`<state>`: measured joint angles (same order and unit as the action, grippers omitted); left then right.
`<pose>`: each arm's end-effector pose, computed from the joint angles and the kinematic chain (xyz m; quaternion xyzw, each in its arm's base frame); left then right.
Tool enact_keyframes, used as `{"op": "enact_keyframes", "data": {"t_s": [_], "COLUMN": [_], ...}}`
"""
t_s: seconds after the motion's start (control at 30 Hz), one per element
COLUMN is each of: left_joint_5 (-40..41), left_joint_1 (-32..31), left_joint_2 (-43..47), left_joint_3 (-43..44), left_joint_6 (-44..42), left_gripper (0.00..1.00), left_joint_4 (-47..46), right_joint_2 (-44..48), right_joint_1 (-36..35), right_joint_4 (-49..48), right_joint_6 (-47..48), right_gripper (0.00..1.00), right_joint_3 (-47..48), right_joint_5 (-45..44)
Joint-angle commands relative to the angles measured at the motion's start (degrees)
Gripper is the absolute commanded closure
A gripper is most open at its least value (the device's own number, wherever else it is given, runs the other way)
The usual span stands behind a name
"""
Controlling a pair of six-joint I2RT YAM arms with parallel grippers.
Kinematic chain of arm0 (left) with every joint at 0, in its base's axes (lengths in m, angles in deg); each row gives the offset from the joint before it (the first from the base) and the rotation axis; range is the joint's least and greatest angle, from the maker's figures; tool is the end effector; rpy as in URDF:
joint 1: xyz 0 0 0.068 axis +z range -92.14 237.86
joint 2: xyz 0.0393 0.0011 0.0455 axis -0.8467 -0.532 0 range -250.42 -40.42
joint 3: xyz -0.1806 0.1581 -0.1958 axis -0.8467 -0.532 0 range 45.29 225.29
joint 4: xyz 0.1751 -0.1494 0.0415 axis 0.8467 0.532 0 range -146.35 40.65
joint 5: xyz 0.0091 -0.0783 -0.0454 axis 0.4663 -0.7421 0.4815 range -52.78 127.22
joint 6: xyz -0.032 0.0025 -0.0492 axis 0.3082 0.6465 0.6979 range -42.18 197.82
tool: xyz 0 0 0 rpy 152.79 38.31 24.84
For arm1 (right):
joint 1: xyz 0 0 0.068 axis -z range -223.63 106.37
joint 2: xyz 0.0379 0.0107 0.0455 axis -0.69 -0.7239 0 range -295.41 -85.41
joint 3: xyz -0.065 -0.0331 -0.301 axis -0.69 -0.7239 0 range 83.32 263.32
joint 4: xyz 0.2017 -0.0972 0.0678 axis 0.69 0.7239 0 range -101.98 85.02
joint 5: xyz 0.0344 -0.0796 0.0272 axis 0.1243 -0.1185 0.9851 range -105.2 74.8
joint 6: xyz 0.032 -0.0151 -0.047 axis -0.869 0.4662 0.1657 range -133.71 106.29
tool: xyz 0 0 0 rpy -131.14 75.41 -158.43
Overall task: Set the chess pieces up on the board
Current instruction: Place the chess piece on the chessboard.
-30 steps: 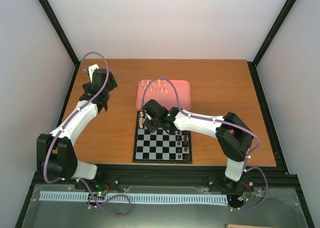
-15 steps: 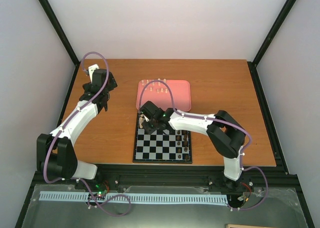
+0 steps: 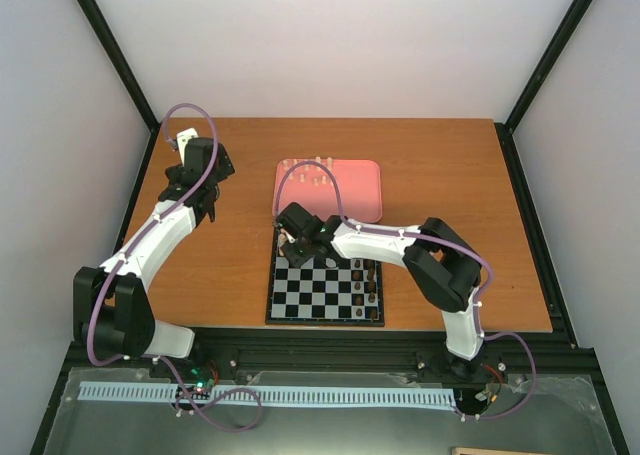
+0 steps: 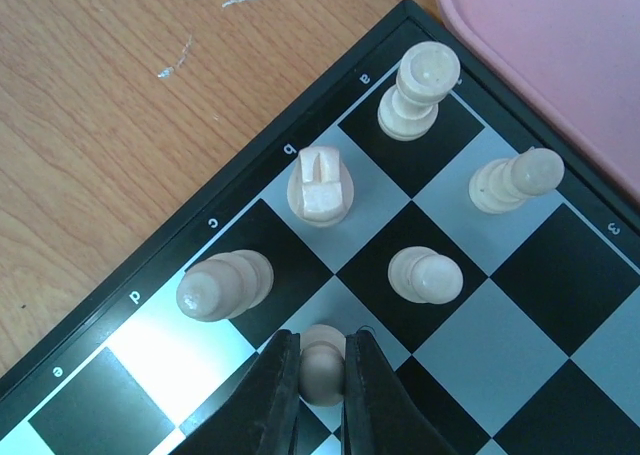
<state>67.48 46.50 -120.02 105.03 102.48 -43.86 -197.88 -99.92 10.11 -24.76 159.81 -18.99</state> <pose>0.2807 -0.0346 0.3346 -0.2230 0.8254 0.0735 0.5134 0.2280 0.3367 0.2156 -0.3612 0.8905 0.1259 0.2464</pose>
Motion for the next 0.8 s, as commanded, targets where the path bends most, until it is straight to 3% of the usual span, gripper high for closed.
{"op": "enact_keyframes", "data": {"t_s": [0.0, 0.77], "left_joint_5": [0.3, 0.1], "left_joint_1": [-0.2, -0.2], "left_joint_2": [0.6, 0.8], "left_joint_3": [2.2, 2.1], "left_joint_6": [-0.7, -0.5], "left_gripper": [0.00, 0.00], "left_joint_4": [-0.1, 0.1], "right_joint_2": [-1.0, -1.3], "right_joint_1": [-0.4, 0.0], "right_joint_4": [0.0, 1.3], "right_joint_6": [-0.6, -1.1], "right_gripper": [0.91, 0.89], "right_joint_3": [1.5, 0.8], "right_joint_5": [-1.2, -0.2]}}
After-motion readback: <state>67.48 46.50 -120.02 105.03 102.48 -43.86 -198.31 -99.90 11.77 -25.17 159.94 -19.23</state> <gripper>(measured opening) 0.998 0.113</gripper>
